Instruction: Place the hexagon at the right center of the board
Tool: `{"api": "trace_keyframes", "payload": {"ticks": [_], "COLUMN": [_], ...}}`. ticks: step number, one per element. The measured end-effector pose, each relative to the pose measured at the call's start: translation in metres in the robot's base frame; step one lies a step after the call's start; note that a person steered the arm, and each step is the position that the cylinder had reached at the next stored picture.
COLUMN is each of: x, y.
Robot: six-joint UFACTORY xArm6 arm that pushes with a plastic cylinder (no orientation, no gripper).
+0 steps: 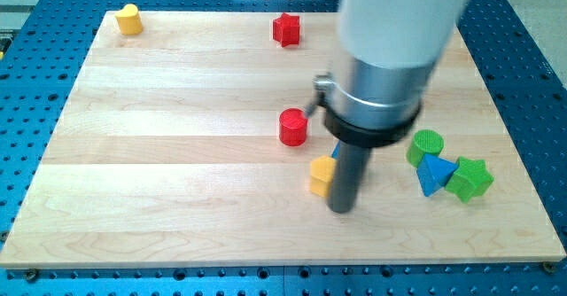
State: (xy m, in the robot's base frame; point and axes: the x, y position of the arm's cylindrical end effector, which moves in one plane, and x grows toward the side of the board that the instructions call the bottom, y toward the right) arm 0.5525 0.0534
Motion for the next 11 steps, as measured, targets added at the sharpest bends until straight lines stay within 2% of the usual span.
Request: {"api": "trace_keyframes", "payload": {"ticks": [1, 3, 6, 7, 9, 11], "x": [-0.027, -0.051, -0.108, -0.107, -0.143, -0.135], "y": [-0.032, -0.077, 0.033, 0.060, 0.118, 0.124]}}
